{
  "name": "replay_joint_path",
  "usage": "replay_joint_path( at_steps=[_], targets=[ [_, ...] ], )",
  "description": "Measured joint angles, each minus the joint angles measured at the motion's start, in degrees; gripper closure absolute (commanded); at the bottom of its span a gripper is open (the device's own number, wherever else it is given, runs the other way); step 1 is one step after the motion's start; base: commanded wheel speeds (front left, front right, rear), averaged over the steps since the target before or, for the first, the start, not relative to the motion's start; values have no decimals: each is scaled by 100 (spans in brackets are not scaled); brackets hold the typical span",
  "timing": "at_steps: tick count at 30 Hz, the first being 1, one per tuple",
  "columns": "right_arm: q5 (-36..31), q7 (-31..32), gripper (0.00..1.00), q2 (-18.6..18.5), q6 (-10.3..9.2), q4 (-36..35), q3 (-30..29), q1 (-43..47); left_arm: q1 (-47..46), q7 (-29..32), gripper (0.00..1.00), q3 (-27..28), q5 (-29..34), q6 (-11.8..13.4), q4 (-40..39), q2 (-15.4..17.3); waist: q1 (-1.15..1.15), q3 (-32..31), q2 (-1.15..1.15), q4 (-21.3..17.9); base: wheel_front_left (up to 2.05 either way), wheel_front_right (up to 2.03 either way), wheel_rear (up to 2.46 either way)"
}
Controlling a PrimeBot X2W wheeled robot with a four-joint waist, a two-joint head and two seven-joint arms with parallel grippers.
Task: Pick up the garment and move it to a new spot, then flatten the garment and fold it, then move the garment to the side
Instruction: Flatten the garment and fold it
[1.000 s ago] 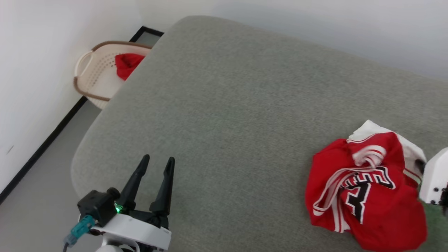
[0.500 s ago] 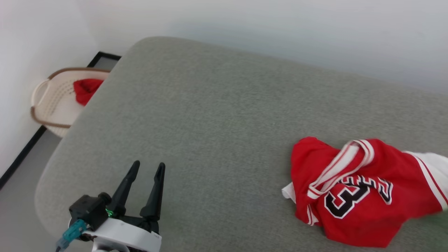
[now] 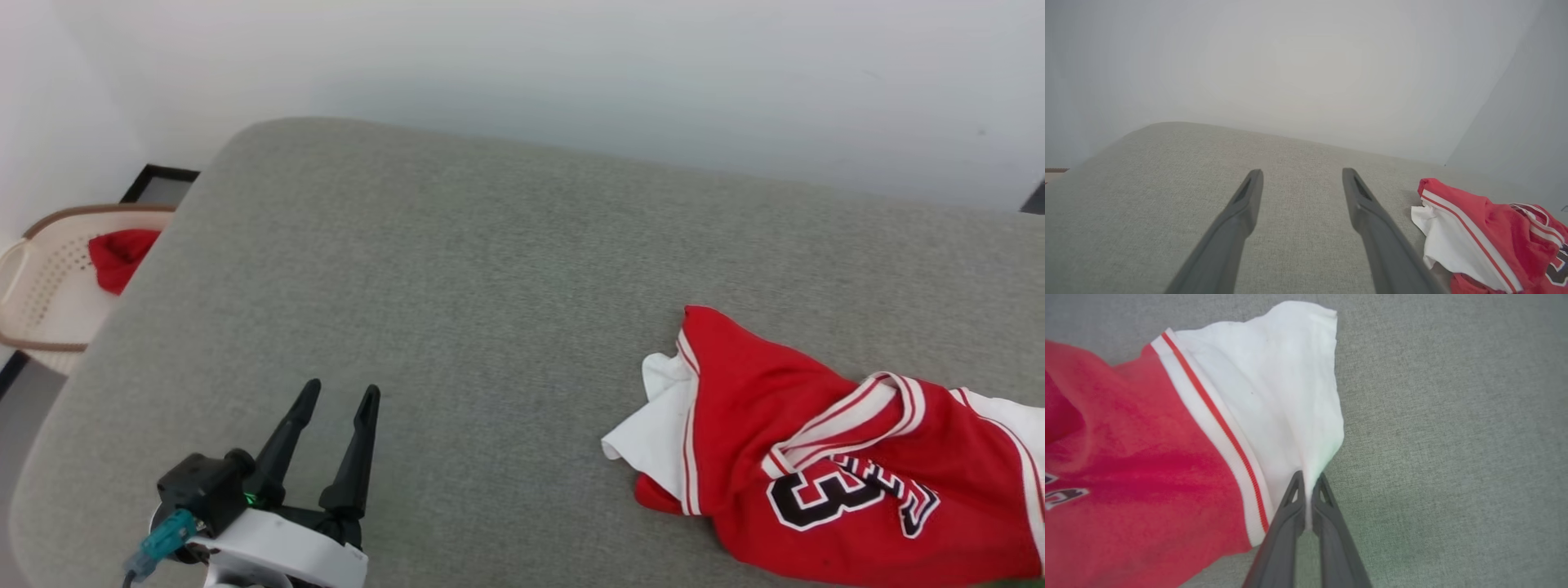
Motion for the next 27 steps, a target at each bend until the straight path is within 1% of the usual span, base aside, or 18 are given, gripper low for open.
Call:
replay_joint_path(
  at_steps=[1, 2, 4, 8, 11, 15, 21, 27],
  targets=[
    [-7, -71, 27, -1, 0, 66, 25, -34, -1, 10, 0, -13, 0, 0, -4, 16, 0, -5, 0, -39, 0, 0, 0],
    [-26, -135, 0, -1, 0, 127, 51, -82, -1, 40, 0, -20, -2, 0, -14, 31, 0, -12, 0, -80, 0, 0, 0],
    [-25, -253, 0, -3, 0, 209, 127, -183, -2, 133, 0, -29, -57, -1, -40, 56, 0, -35, 0, -162, 0, 0, 0],
    [30, -483, 0, 0, 0, 154, 333, -258, -24, 413, 0, -82, -132, -2, -211, 227, 0, -103, 0, -340, 0, 0, 0],
    [140, -702, 0, 2, 0, -59, 546, -256, -65, 757, 0, -138, -236, -20, -427, 386, 0, -163, 0, -486, 0, 0, 0],
    [331, -1121, 0, 71, 0, -446, 850, -235, -182, 1397, 0, -219, -504, -45, -765, 642, 0, -232, 0, -701, 0, 0, 0],
    [610, -1708, 0, 266, 0, -1001, 1380, 40, -528, 2666, 0, -256, -1048, -44, -1178, 1006, 0, -310, 0, -1052, 0, 0, 0],
    [846, -2016, 0, 435, 0, -1359, 1796, 282, -942, 4245, 0, -388, -1777, 235, -1325, 1172, 0, -334, 0, -1420, 0, 0, 0]
  ],
)
